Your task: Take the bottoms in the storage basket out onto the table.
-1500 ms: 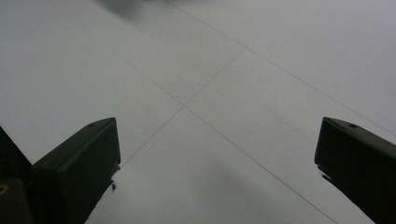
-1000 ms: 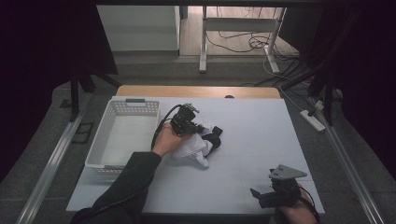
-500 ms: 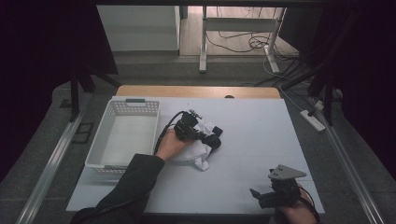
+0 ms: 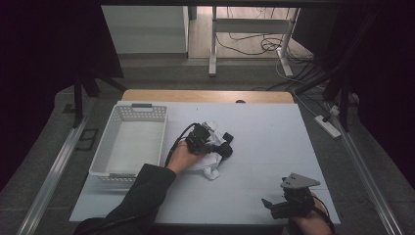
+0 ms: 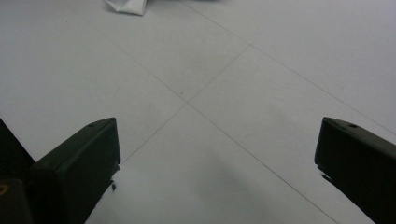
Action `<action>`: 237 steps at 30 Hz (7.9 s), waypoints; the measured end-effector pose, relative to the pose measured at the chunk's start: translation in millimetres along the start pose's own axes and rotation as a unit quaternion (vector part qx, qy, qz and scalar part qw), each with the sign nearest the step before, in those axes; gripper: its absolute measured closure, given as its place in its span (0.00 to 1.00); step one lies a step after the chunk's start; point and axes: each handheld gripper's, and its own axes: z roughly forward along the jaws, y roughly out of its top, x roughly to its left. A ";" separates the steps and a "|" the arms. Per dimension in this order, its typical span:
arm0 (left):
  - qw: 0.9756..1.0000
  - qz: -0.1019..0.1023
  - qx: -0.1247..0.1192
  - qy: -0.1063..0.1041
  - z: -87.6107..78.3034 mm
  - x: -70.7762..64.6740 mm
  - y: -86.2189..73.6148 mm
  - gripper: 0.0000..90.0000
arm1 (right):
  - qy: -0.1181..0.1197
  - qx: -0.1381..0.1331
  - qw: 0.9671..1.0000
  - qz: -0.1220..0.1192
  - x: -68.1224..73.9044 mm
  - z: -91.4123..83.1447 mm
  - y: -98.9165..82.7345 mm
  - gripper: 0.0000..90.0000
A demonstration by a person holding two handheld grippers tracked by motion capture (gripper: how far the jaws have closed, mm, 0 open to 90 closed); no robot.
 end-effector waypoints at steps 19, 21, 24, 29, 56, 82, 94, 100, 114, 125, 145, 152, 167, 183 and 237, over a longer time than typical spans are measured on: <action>1.000 0.009 -0.002 0.012 -2.9 -6.6 7.4 0.47 | 0.000 0.003 1.000 -0.005 1.2 0.7 0.2 0.01; 1.000 0.013 -0.003 0.014 -4.0 -7.3 8.7 0.43 | 0.000 0.004 1.000 -0.007 1.3 0.7 0.2 0.01; 1.000 0.016 -0.006 0.011 -5.4 -8.8 10.2 0.37 | 0.000 0.004 1.000 -0.007 1.3 0.8 0.2 0.01; 1.000 0.024 -0.008 0.013 -8.9 -10.9 12.9 0.27 | 0.000 0.004 1.000 -0.008 1.3 0.9 0.3 0.01; 0.997 0.012 -0.060 -0.050 -56.5 -6.1 8.4 0.00 | -0.013 0.001 1.000 0.005 -0.3 0.4 0.3 0.01; 0.993 0.011 -0.099 -0.061 -83.3 -6.7 -14.5 0.00 | -0.012 0.002 1.000 0.007 -0.4 0.3 0.3 0.01; 0.992 0.032 -0.109 -0.047 -96.7 -13.0 -21.6 0.00 | -0.012 -0.002 1.000 0.007 -0.3 -0.7 0.1 0.01; 0.993 0.030 -0.109 -0.046 -100.9 -13.4 -26.3 0.00 | -0.012 -0.004 1.000 0.007 -0.2 -1.0 0.1 0.01; 0.992 0.023 -0.118 -0.040 -115.3 -13.1 -38.1 0.00 | -0.011 -0.005 1.000 0.007 -0.1 -1.3 0.4 0.01; 0.992 0.015 -0.123 -0.035 -125.4 -11.1 -46.9 0.00 | -0.011 -0.007 1.000 0.007 -0.6 -1.7 0.2 0.01; 0.991 -0.013 -0.132 -0.026 -141.1 -3.6 -70.4 0.00 | -0.011 -0.009 1.000 0.009 -0.6 -2.0 0.2 0.01; 0.990 -0.025 -0.135 -0.022 -146.9 0.5 -80.2 0.01 | -0.010 -0.010 1.000 0.012 -0.6 -2.1 0.1 0.01; 0.989 -0.042 -0.143 -0.020 -157.8 0.3 -98.3 0.01 | -0.011 -0.011 1.000 0.013 -1.2 -2.7 0.1 0.01; 0.987 -0.058 -0.149 -0.018 -165.9 1.6 -117.2 0.00 | -0.011 -0.014 1.000 0.013 -1.2 -2.7 0.1 0.01; 0.984 -0.087 -0.152 0.019 -187.5 -13.3 -186.4 0.00 | -0.011 -0.008 1.000 0.008 -0.1 -1.3 0.7 0.01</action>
